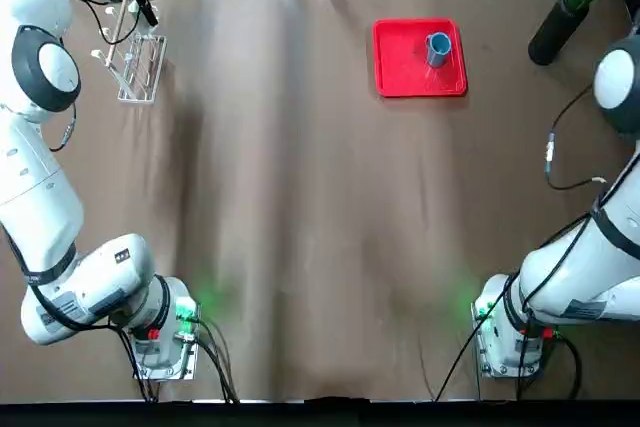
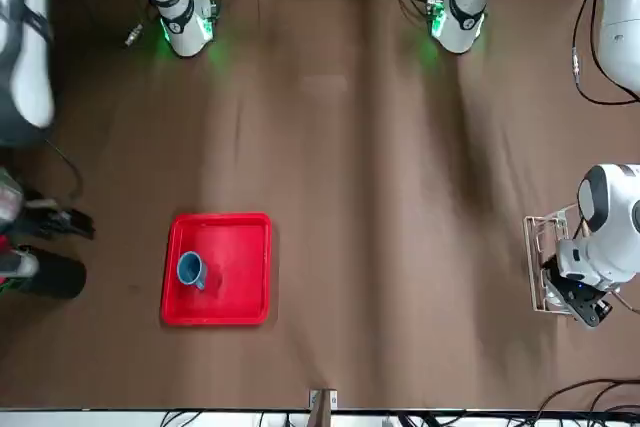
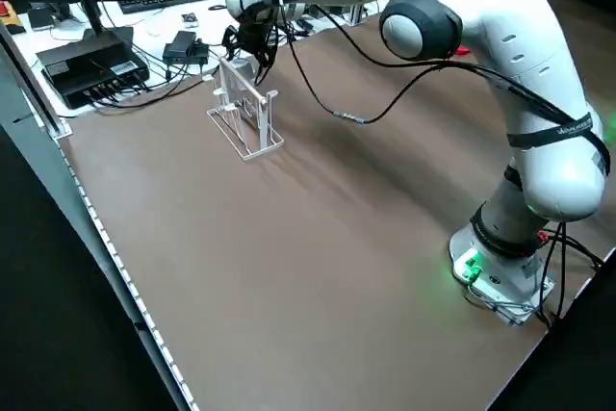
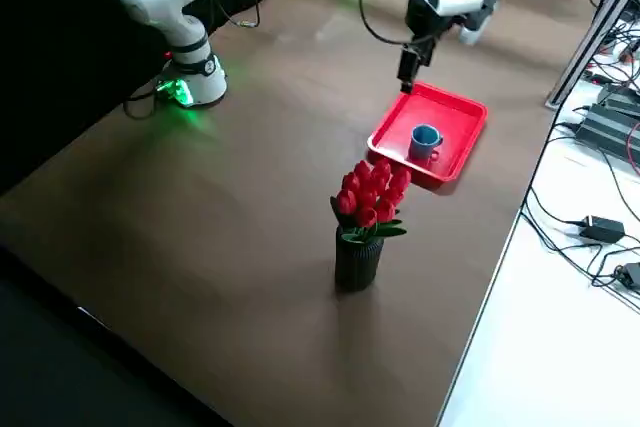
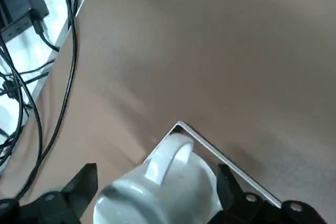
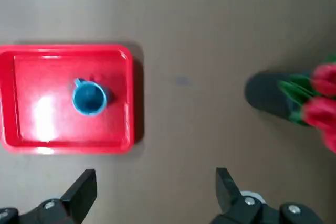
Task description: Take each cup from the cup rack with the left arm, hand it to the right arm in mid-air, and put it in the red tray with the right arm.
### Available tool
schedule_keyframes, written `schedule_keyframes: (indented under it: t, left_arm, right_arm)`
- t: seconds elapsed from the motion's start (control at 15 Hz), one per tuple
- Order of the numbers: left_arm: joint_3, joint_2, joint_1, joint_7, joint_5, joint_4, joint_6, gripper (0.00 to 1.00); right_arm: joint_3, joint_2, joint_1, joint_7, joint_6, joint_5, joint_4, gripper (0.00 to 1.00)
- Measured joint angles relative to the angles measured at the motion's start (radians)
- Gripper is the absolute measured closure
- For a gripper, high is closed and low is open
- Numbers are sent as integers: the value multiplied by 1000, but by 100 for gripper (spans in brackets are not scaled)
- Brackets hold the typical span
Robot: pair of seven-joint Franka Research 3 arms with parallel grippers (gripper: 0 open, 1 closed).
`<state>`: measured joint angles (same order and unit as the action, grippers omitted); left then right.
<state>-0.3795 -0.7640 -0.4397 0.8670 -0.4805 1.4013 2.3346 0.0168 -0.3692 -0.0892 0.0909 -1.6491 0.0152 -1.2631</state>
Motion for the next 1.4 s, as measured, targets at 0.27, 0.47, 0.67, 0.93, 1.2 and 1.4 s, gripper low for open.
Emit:
schedule_keyframes:
  t: [0.27, 0.47, 0.67, 0.93, 1.2, 1.4]
  left_arm:
    - [14, -1, 0, 1, -2, 0, 0, 0]
    - [18, -1, 1, 1, -20, 0, 0, 0]
    - [18, -2, 1, 1, -24, 0, 0, 0]
    - [19, -1, 1, 1, -30, -3, 0, 17]
    - [19, -1, 5, 1, -48, -10, 0, 17]
    - [14, 6, 9, -18, -48, -19, 0, 18]
  right_arm:
    - [0, 79, -45, 21, 74, -14, -4, 1]
    - [0, 103, -54, 12, 136, -42, -6, 0]
    - [12, 120, -48, -60, 153, -43, -13, 0]
    - [20, 132, -34, -78, 153, -43, -23, 1]
    - [21, 132, -26, -79, 146, -43, -36, 0]
    - [20, 132, -20, -80, 141, -43, -37, 0]
